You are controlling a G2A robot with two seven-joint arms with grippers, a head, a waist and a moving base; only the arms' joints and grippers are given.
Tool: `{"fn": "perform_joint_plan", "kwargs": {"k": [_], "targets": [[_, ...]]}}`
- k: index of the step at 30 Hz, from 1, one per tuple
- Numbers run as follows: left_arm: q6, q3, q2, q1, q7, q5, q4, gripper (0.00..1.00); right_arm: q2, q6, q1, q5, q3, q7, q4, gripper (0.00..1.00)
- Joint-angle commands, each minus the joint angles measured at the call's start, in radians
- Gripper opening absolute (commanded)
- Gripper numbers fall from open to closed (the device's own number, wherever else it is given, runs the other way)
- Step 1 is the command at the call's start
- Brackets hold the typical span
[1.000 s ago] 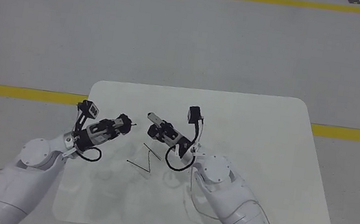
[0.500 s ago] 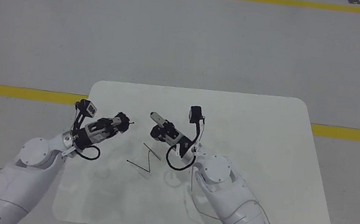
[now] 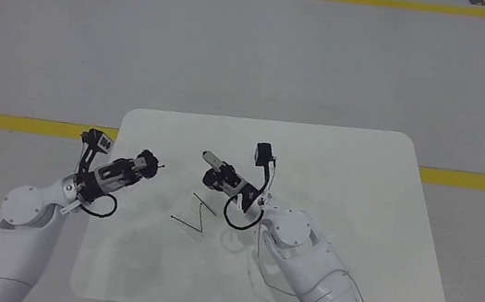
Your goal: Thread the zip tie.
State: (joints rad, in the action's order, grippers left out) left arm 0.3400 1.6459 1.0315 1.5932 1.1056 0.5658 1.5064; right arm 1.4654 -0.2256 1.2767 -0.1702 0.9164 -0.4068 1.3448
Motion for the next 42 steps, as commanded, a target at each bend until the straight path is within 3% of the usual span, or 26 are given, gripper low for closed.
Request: {"fn": "perform_joint_plan", "kwargs": {"k": [1,14,24,30,34,42], "targets": [[0.000,0.013,0.016,-0.001,0.029,-0.013,-0.008,0.00,0.000,0.000,0.000,0.000,0.000,0.000,0.000,1.00],[0.000,0.004,0.016,-0.005,0.005,-0.028,-0.011,0.00,0.000,0.000,0.000,0.000,0.000,0.000,0.000,1.00],[0.000,0.058,0.029,-0.003,0.092,-0.036,0.006,0.00,0.000,0.000,0.000,0.000,0.000,0.000,0.000,1.00],[0.000,0.074,0.047,-0.009,0.117,-0.049,-0.017,0.00,0.000,0.000,0.000,0.000,0.000,0.000,0.000,1.00],[0.000,0.058,0.056,-0.016,0.145,0.012,-0.072,0.00,0.000,0.000,0.000,0.000,0.000,0.000,0.000,1.00],[-0.138,0.038,0.050,-0.056,0.167,0.109,-0.151,0.00,-0.001,0.006,0.005,0.005,-0.012,-0.027,0.013,1.00]]}}
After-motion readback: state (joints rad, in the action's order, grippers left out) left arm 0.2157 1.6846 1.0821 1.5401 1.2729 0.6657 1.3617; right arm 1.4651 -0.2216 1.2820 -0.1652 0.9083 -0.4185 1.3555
